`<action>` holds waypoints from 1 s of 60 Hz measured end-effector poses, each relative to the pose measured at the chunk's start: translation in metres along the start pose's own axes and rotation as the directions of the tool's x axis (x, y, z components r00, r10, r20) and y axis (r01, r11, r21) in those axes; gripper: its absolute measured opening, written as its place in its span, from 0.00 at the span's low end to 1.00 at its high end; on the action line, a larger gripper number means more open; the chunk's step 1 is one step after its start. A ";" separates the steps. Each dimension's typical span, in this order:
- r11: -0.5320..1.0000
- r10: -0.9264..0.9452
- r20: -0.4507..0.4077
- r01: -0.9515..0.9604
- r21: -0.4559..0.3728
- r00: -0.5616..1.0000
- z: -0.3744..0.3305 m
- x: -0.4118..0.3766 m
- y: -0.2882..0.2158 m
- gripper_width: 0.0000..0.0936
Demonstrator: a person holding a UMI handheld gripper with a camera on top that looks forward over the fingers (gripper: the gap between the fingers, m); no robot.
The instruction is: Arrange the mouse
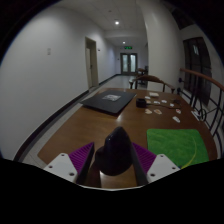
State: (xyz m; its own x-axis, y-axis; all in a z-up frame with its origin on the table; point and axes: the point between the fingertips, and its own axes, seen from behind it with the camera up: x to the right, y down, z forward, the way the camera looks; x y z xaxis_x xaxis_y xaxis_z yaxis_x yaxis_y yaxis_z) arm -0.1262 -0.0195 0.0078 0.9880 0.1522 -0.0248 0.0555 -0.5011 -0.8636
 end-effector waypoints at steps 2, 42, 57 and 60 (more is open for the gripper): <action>1.000 -0.009 -0.012 0.009 -0.004 1.000 0.005 0.001 -0.002 0.71; 0.924 -0.146 -0.088 0.168 0.343 0.985 -0.088 0.035 -0.141 0.26; 0.979 0.014 -0.267 0.041 0.198 0.964 -0.089 0.198 -0.071 0.25; 0.990 0.028 -0.267 0.011 0.140 0.963 -0.070 0.210 -0.037 0.25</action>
State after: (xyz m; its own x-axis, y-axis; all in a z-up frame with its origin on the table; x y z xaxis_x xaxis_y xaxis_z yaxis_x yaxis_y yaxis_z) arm 0.0890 -0.0289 0.0695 0.9918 -0.0944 0.0866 0.0452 -0.3750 -0.9259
